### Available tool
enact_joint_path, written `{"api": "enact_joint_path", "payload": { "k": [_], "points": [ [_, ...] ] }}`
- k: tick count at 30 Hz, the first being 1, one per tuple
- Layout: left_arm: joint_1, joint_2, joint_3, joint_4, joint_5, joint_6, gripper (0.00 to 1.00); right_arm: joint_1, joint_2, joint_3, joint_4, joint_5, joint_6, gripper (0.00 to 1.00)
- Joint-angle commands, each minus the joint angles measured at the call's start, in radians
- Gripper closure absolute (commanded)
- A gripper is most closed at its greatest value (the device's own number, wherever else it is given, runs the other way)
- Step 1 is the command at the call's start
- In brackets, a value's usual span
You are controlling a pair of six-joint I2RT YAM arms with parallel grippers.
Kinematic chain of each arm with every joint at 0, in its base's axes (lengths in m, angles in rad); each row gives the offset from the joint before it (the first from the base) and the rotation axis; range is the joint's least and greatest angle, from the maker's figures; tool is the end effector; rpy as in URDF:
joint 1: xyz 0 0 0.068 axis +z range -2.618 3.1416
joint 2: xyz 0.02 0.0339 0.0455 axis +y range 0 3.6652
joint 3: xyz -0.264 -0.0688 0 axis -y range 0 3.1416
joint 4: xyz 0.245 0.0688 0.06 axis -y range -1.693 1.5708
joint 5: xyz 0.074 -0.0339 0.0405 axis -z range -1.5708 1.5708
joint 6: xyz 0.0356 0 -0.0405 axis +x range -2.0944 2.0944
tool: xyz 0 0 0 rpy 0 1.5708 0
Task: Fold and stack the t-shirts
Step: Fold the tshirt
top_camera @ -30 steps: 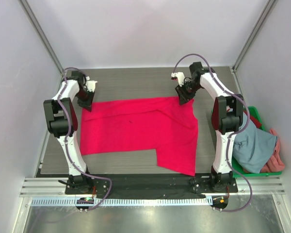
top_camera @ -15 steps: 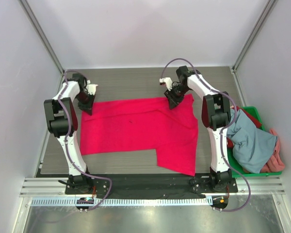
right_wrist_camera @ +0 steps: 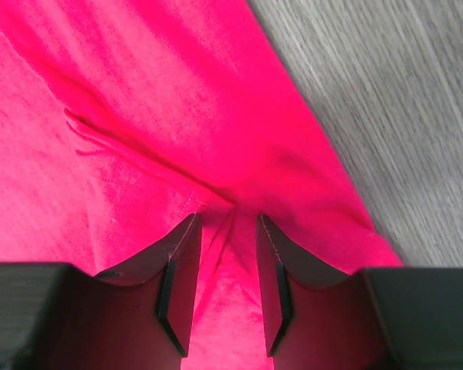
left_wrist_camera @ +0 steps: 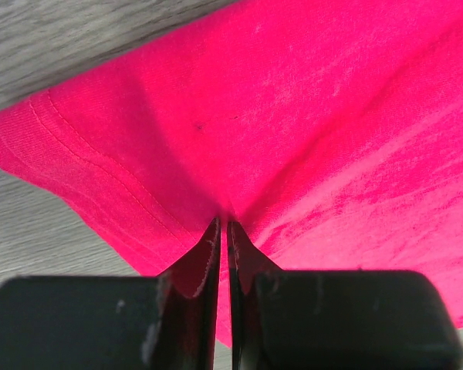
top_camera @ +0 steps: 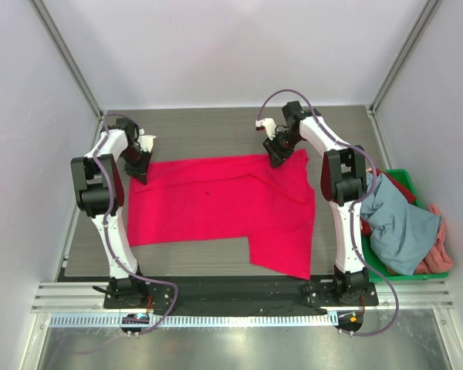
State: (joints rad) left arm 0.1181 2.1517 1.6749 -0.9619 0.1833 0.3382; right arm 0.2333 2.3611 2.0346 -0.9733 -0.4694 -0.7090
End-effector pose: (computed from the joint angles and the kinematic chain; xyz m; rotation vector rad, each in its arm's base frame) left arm 0.4223 0.0436 0.1670 0.3434 2.9439 -0.2210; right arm 0.4703 0.1283 0.1756 -1.3137 2.3836 0.5447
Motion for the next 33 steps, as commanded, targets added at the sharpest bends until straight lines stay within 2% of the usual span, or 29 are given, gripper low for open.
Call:
{"api": "enact_joint_path", "payload": {
  "k": [1,5,6,11,15,16,23,27,31,33],
  "points": [
    [0.003,0.011,0.02,-0.015,-0.005,-0.011,0.93,0.004,-0.005,0.026,0.019,0.005,-0.003,0.6],
    [0.003,0.008,0.019,-0.017,-0.008,-0.01,0.93,0.009,0.006,0.033,-0.02,-0.018,-0.02,0.69],
    [0.003,0.008,0.017,-0.015,-0.008,-0.008,0.93,0.011,0.007,0.038,-0.027,-0.024,-0.021,0.74],
    [0.003,0.01,0.016,-0.011,-0.013,-0.004,0.93,0.018,0.003,0.045,-0.067,-0.057,-0.024,0.78],
    [0.003,0.016,0.022,-0.009,-0.011,-0.005,0.93,0.029,-0.006,0.038,-0.068,-0.054,-0.018,0.98],
    [0.003,0.014,0.022,-0.008,-0.01,-0.004,0.93,0.028,-0.008,0.038,-0.068,-0.055,-0.017,0.99],
    [0.003,-0.012,0.009,0.018,-0.019,0.015,0.94,0.061,-0.143,0.007,-0.108,-0.041,-0.043,0.99],
    [0.003,-0.021,0.032,0.028,-0.027,0.021,0.93,0.127,-0.279,-0.107,-0.159,-0.038,-0.095,0.99],
    [0.005,-0.009,0.057,0.028,-0.033,0.028,0.92,0.198,-0.342,-0.207,-0.202,-0.038,-0.135,0.98],
    [0.005,-0.001,0.075,0.023,-0.044,0.035,0.9,0.201,-0.336,-0.202,-0.203,-0.04,-0.118,0.77]
  ]
}}
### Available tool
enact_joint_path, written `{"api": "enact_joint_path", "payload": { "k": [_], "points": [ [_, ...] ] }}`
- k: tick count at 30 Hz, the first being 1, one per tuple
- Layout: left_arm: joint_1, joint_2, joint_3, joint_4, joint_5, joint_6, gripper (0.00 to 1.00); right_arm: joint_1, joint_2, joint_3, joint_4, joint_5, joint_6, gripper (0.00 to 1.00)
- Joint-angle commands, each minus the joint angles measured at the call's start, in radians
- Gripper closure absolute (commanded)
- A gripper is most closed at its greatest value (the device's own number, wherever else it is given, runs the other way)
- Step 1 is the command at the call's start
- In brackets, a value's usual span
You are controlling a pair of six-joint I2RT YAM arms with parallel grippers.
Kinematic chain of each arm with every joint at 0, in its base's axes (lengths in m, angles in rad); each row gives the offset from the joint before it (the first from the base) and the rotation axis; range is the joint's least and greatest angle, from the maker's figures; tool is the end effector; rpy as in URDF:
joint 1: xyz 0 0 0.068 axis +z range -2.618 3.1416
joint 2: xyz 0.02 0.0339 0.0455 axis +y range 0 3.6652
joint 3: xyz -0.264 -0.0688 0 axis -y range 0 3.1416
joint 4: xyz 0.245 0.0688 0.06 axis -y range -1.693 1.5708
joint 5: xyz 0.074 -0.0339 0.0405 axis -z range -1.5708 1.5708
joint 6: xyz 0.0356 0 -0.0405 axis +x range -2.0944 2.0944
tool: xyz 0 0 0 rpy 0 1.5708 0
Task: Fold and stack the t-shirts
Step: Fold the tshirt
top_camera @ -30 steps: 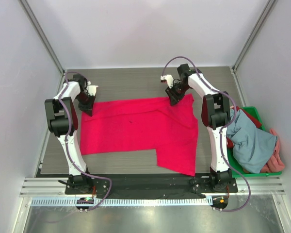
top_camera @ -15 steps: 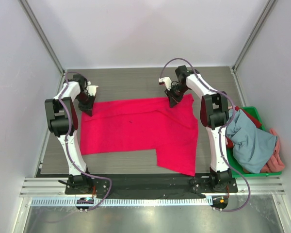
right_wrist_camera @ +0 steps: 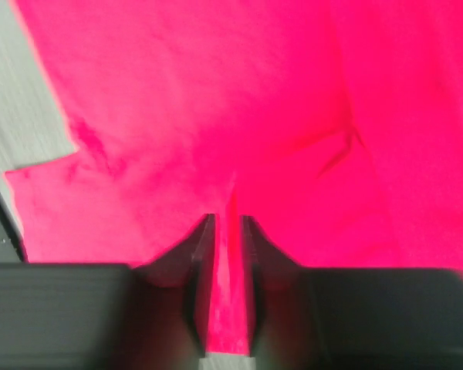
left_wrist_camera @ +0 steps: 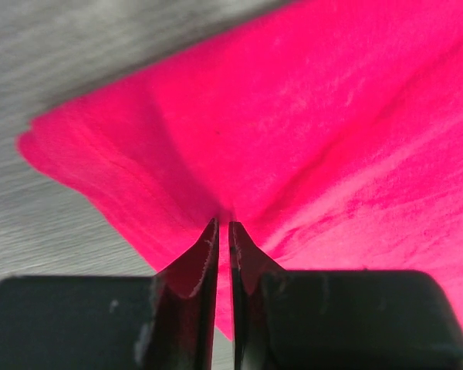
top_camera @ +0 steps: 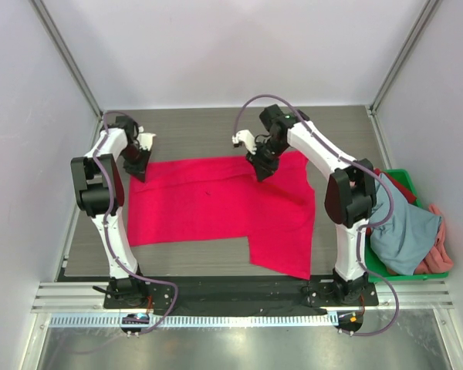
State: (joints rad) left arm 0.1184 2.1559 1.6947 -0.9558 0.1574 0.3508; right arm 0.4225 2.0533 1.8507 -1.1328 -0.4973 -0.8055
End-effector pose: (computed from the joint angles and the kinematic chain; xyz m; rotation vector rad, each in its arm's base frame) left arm 0.4263 0.0451 0.1704 0.3599 2.9288 -0.1735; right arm 0.3753 0.1873 0.2545 -1.6535 2.2023 0.6242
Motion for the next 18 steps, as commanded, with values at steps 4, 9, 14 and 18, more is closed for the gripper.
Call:
{"api": "enact_joint_path", "payload": {
  "k": [4,9,14,18],
  "points": [
    [0.006,0.05,0.131,-0.014,-0.027,0.039,0.88,-0.051,0.056,0.077,0.003,0.031,0.057,0.66],
    [0.013,0.136,0.316,-0.066,-0.022,0.019,0.86,-0.188,0.217,0.329,0.056,0.074,0.236,0.65],
    [0.012,0.228,0.459,-0.129,-0.012,-0.003,0.87,-0.244,0.301,0.41,0.1,0.147,0.224,0.67],
    [0.012,0.297,0.503,-0.158,-0.035,-0.012,0.91,-0.258,0.329,0.378,0.131,0.187,0.21,0.68]
  ]
}}
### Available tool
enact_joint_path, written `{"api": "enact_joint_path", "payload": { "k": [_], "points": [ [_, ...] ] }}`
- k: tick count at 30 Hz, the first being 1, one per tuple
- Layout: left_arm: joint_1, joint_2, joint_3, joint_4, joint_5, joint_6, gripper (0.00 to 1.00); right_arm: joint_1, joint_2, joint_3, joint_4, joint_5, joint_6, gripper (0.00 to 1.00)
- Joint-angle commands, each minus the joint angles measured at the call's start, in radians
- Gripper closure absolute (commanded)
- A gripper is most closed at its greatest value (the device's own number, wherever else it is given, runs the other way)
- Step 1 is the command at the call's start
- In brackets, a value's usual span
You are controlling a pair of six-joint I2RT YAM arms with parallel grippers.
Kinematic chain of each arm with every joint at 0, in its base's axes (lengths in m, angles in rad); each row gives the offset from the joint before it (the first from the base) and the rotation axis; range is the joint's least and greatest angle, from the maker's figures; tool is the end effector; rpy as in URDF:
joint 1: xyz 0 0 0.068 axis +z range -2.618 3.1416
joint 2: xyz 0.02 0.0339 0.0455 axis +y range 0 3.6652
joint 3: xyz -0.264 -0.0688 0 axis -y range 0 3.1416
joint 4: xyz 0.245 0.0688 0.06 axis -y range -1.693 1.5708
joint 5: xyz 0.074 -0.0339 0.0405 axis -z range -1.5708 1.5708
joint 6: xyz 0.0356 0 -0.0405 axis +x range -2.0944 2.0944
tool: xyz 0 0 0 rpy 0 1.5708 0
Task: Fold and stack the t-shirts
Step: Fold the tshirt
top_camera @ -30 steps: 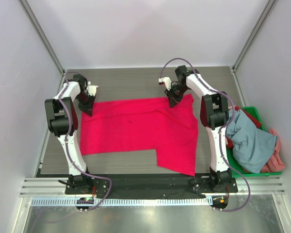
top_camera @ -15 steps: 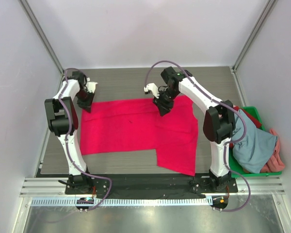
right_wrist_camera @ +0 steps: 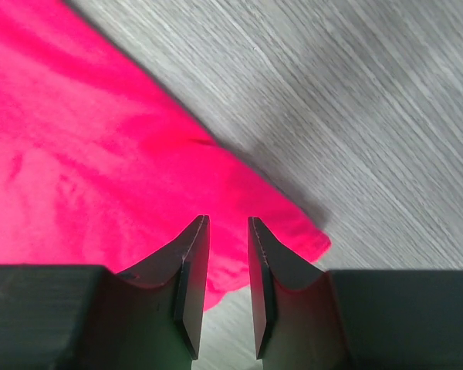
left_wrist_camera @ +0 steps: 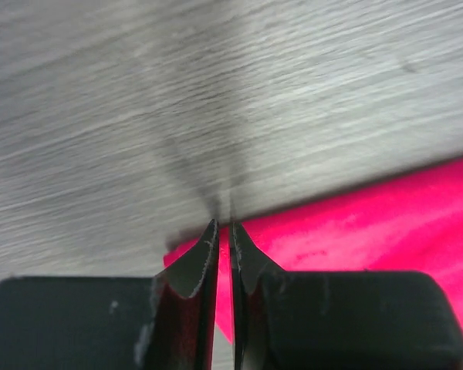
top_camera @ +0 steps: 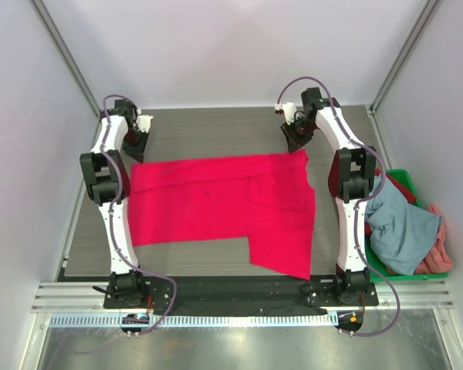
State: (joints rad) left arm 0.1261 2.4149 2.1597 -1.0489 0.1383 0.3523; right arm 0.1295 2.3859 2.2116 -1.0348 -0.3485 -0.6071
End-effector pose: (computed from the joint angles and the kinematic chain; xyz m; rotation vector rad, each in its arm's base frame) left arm 0.4950 0.0578 0.1797 0.3478 2.8273 -0.1011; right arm 0.4961 0.0769 0.2106 -1.0493 2.4786 0.3438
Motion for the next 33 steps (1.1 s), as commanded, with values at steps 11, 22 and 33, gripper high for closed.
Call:
{"api": "enact_joint_path", "payload": {
  "k": [11,22,33],
  "points": [
    [0.004,0.102,0.057,-0.068,-0.075,-0.001,0.93,0.007,0.033,-0.064,0.094,0.1,0.044,0.69],
    [0.02,-0.062,0.078,0.004,-0.032,-0.059,0.58,-0.005,0.047,-0.078,0.11,0.118,0.05,0.69],
    [0.047,-0.105,-0.075,-0.03,0.009,-0.062,0.64,-0.007,0.058,-0.073,0.116,0.109,0.056,0.69]
  ]
}}
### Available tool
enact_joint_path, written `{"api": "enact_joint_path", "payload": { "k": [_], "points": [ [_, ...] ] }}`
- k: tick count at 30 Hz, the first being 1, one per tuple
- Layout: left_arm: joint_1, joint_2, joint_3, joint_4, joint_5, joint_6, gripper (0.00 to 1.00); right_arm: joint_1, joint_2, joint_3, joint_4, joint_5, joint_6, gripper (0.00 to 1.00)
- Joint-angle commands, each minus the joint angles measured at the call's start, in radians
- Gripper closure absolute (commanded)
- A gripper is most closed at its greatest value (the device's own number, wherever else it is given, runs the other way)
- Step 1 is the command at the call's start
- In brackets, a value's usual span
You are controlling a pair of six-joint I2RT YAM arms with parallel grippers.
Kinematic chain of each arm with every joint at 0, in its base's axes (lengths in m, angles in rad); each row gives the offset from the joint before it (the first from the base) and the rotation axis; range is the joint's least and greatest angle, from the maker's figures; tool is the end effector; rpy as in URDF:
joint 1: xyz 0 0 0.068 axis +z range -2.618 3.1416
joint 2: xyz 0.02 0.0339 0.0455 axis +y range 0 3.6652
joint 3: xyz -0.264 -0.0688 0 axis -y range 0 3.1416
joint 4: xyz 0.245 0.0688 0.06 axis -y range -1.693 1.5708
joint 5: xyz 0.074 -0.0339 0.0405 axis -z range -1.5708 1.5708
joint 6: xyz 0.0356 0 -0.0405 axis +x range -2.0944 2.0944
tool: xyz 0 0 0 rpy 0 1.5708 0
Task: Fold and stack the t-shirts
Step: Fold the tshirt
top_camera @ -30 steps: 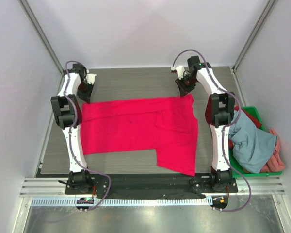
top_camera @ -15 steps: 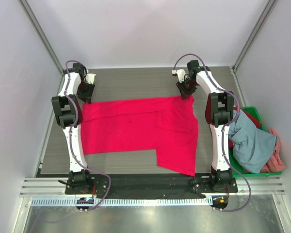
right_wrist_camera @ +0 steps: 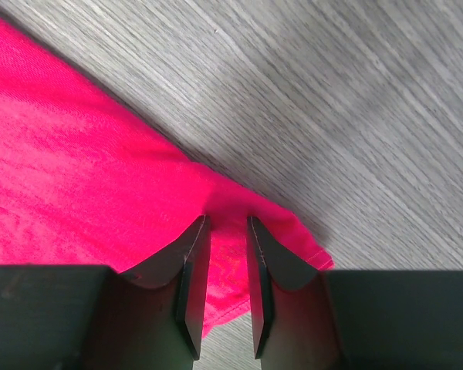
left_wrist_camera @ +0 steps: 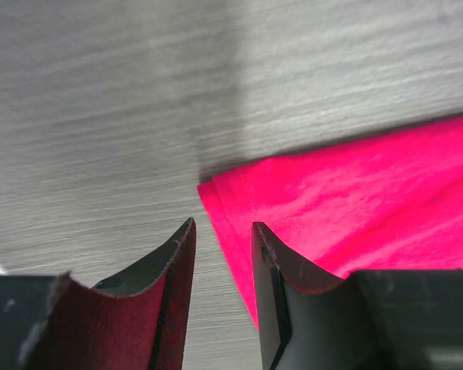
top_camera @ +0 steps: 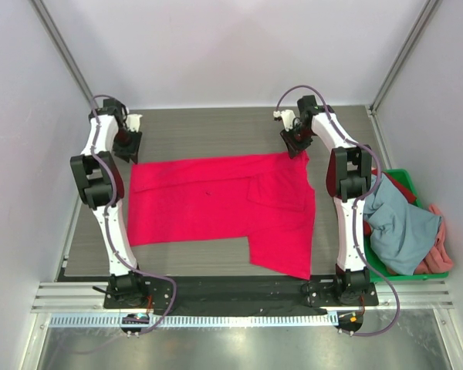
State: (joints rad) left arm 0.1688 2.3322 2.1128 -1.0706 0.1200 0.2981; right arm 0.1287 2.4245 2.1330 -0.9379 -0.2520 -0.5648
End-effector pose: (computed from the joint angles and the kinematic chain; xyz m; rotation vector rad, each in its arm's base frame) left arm 0.4785 0.0772 0.2048 0.2076 2.8327 -0.0731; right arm 0.5019 0.0739 0.1718 -0.9895 2.5619 0.2372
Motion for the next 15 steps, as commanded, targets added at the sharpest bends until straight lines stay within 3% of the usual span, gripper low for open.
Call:
{"api": "enact_joint_path", "payload": {
  "k": [1,7,12,15],
  "points": [
    [0.005,-0.008,-0.028,-0.008,0.027,-0.011,0.64,-0.006,0.018,0.005,0.017,0.014,0.014,0.69],
    [0.005,0.058,0.012,-0.011,0.023,-0.016,0.67,-0.006,0.016,0.005,0.017,0.019,0.013,0.69],
    [0.003,0.116,0.047,-0.018,0.02,-0.017,0.92,-0.004,0.022,0.004,0.019,0.031,0.013,0.69],
    [0.005,0.139,0.067,-0.012,0.015,-0.019,1.0,-0.004,0.025,0.002,0.021,0.037,0.013,0.69]
  ]
}}
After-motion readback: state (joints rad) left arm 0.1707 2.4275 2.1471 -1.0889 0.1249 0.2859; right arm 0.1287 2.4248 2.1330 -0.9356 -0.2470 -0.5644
